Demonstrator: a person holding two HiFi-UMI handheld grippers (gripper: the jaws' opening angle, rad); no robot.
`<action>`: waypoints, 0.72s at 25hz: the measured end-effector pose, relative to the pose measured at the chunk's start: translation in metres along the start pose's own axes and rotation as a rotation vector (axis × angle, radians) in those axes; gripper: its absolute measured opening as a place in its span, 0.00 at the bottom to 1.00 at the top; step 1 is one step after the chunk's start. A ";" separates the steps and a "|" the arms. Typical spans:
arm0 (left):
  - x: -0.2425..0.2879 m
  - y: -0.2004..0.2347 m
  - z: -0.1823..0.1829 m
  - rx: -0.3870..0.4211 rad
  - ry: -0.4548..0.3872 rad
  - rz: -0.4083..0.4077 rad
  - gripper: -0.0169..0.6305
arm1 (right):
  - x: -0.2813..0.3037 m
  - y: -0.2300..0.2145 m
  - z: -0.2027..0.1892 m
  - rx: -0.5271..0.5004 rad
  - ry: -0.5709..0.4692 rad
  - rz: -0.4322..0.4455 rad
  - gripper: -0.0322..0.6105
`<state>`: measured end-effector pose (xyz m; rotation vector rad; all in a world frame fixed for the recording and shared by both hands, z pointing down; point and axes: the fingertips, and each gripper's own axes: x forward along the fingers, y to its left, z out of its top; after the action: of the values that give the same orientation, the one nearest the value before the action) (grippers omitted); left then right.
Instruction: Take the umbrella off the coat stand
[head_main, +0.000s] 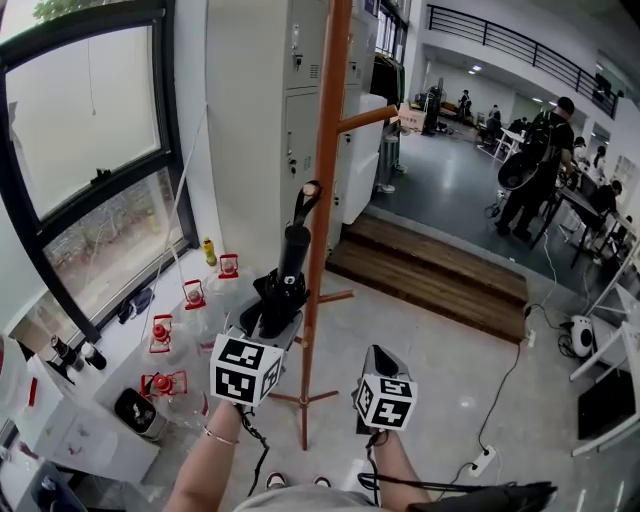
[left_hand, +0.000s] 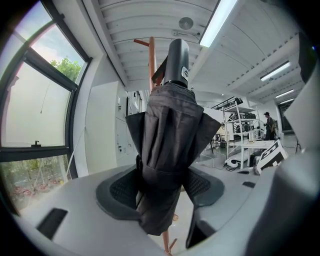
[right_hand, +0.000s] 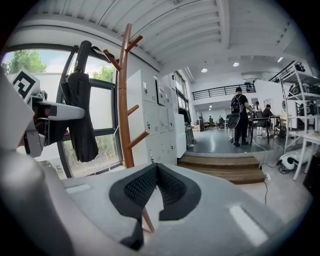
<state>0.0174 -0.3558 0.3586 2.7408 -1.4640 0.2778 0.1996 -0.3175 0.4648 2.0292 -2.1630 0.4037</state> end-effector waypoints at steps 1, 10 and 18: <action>-0.002 -0.001 0.002 0.001 -0.005 0.000 0.42 | -0.001 0.000 0.000 0.000 -0.001 0.003 0.06; -0.016 -0.011 0.028 -0.001 -0.049 0.011 0.42 | -0.008 0.001 0.000 -0.002 -0.005 0.033 0.06; -0.039 -0.005 0.040 -0.023 -0.082 0.052 0.42 | -0.008 0.015 0.002 -0.021 -0.003 0.081 0.06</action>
<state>0.0062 -0.3248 0.3132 2.7306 -1.5489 0.1498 0.1860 -0.3094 0.4590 1.9373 -2.2479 0.3868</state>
